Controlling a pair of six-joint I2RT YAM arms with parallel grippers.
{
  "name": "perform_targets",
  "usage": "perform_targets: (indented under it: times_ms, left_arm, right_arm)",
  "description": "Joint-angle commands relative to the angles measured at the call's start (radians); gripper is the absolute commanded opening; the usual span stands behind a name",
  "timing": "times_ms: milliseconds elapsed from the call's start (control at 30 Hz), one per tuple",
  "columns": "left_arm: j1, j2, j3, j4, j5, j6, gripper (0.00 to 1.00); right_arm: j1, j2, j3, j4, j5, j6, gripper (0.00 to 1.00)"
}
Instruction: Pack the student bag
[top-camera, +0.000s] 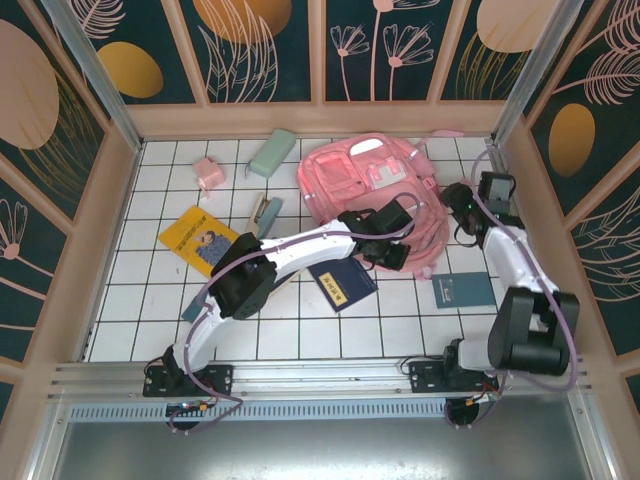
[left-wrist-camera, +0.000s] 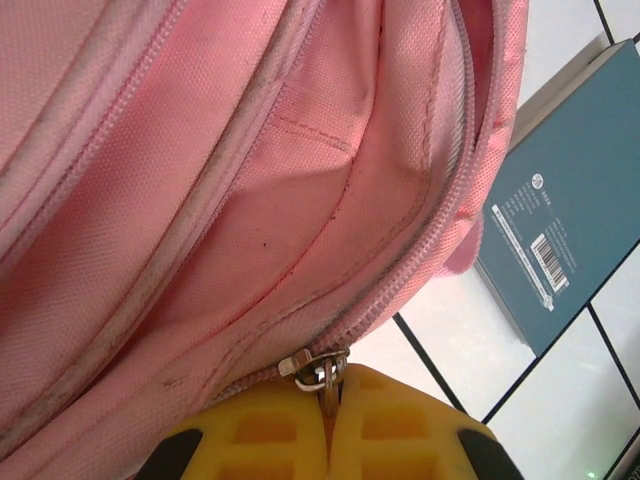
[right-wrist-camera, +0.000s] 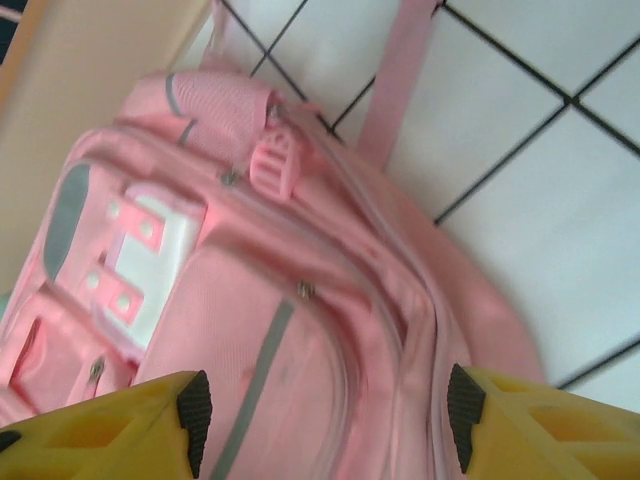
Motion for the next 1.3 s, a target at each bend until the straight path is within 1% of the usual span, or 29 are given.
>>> perform_targets:
  times_ms: [0,100,233,333,400,467,533,567,633,667,700,733,767,867,933,1033,1200,1267]
  left_arm:
    - [0.007,0.011,0.054,0.002,0.011,-0.013,0.00]
    - [0.007,0.015,0.052,0.009,0.009,-0.008,0.00]
    - [0.007,0.020,0.051,0.018,0.012,-0.013,0.00]
    - [0.007,0.019,0.046,0.026,0.015,-0.023,0.00]
    - [0.007,0.018,0.045,0.023,0.019,-0.030,0.00]
    - [0.006,0.016,0.042,0.021,0.021,-0.034,0.00]
    - [0.006,0.016,0.043,0.019,0.020,-0.035,0.00]
    - [0.006,0.016,0.046,0.015,0.017,-0.035,0.00]
    - [0.006,0.018,0.054,0.005,0.015,-0.034,0.00]
    - [0.006,0.016,0.057,0.000,0.012,-0.032,0.00]
    - [0.006,0.015,0.058,-0.006,0.005,-0.030,0.00]
    - [0.007,0.013,0.060,-0.013,-0.002,-0.026,0.00]
    - [0.007,0.013,0.058,-0.023,-0.013,-0.023,0.00]
    - [0.007,0.001,0.049,-0.068,-0.052,0.001,0.00]
    - [0.010,-0.018,0.030,-0.101,-0.103,0.025,0.00]
    - [0.030,-0.069,-0.045,-0.120,-0.157,0.056,0.00]
    - [0.116,-0.176,-0.244,-0.090,-0.193,0.070,0.00]
    - [0.154,-0.204,-0.293,-0.079,-0.219,0.079,0.00]
  right_arm:
    - [0.030,-0.105,-0.101,-0.105,-0.056,0.024,0.65]
    - [0.063,-0.200,-0.191,-0.129,-0.072,0.062,0.63]
    - [0.113,-0.270,-0.284,-0.111,-0.095,0.124,0.61]
    - [0.138,-0.262,-0.322,-0.048,-0.112,0.151,0.58]
    - [0.147,-0.228,-0.323,-0.022,-0.119,0.162,0.54]
    - [0.157,-0.193,-0.316,-0.004,-0.119,0.166,0.52]
    - [0.161,-0.166,-0.312,0.015,-0.122,0.161,0.47]
    - [0.160,-0.153,-0.309,0.022,-0.119,0.159,0.43]
    - [0.159,-0.130,-0.298,0.036,-0.109,0.150,0.29]
    - [0.157,-0.119,-0.287,0.036,-0.096,0.143,0.22]
    - [0.153,-0.109,-0.275,0.037,-0.083,0.136,0.12]
    - [0.148,-0.100,-0.262,0.037,-0.072,0.127,0.04]
    - [0.141,-0.090,-0.245,0.035,-0.058,0.118,0.00]
    - [0.101,-0.064,-0.197,0.027,-0.011,0.088,0.00]
    - [0.070,-0.044,-0.171,0.025,0.002,0.066,0.00]
    - [0.035,-0.009,-0.124,0.022,0.031,0.033,0.00]
    - [-0.013,0.050,-0.064,0.024,0.037,-0.002,0.00]
    - [-0.031,0.063,-0.047,0.020,0.039,-0.011,0.00]
